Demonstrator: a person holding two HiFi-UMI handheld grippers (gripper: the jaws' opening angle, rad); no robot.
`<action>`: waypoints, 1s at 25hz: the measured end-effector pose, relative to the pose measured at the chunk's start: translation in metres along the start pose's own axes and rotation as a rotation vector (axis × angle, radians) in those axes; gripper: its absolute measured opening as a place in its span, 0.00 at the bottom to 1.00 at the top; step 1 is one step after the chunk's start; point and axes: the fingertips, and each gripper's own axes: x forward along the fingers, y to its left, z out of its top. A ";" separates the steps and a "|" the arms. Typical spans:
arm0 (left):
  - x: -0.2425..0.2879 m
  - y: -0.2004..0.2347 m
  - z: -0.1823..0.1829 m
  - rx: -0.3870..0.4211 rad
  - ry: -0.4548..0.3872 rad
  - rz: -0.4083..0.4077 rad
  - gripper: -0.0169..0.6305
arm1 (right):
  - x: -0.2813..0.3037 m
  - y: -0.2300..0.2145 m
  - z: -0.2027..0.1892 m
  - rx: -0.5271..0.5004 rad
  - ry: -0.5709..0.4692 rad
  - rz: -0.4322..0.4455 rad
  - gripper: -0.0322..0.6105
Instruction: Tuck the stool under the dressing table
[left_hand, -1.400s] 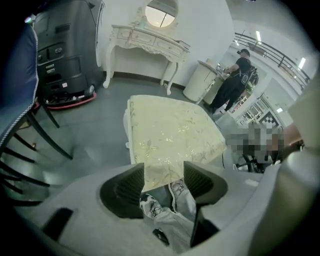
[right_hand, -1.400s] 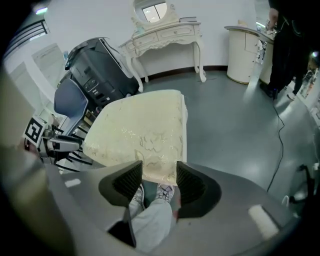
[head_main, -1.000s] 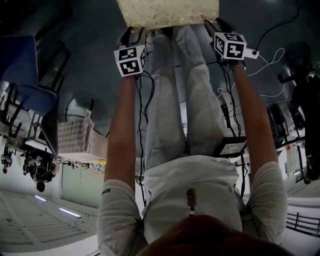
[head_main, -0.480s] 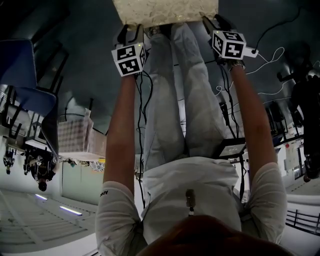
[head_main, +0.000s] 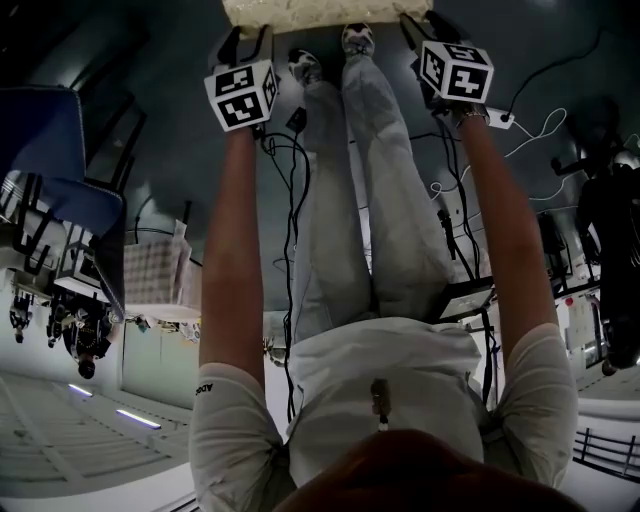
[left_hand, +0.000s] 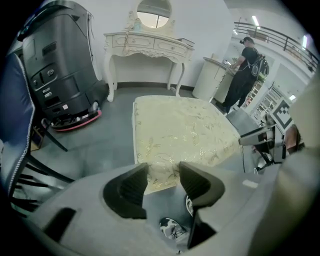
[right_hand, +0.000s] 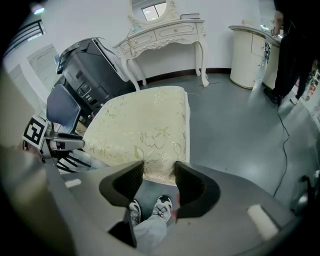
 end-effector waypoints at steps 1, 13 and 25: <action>0.004 0.002 0.008 -0.001 0.001 0.001 0.34 | 0.003 -0.002 0.009 0.005 -0.001 0.000 0.38; 0.049 0.029 0.111 -0.002 -0.038 0.018 0.34 | 0.038 -0.022 0.120 0.012 -0.043 -0.006 0.38; 0.097 0.062 0.237 0.050 -0.079 -0.026 0.34 | 0.073 -0.041 0.237 0.071 -0.076 -0.090 0.37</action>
